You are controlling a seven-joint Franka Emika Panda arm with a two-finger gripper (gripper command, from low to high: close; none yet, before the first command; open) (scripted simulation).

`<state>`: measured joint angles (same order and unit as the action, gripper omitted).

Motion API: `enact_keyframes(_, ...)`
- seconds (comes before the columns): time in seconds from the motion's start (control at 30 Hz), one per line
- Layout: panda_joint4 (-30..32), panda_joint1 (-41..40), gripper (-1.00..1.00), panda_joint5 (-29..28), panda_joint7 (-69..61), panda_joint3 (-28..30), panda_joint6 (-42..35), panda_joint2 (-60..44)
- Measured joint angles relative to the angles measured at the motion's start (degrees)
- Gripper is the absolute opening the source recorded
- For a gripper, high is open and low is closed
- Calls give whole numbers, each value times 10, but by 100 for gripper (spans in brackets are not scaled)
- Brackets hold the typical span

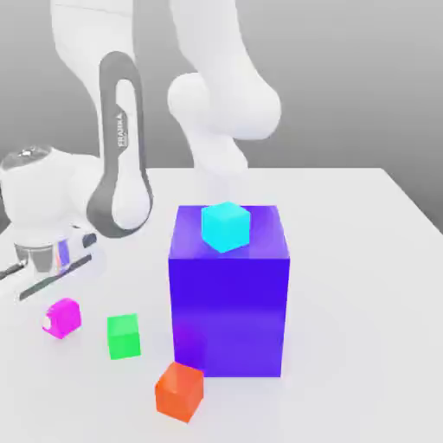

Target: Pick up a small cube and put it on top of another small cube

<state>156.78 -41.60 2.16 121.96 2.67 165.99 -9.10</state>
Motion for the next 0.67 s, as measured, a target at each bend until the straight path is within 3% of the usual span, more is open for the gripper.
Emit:
enact_keyframes(0.3, 70, 81, -100, 2, 132, -70, -111, 181)
enact_keyframes(0.57, 73, 83, -100, -35, 179, -80, 5, 68)
enact_keyframes(0.6, 73, 84, 100, -39, 181, -78, 16, 57)
enact_keyframes(0.67, 73, 84, 100, -39, 181, -78, 16, 57)
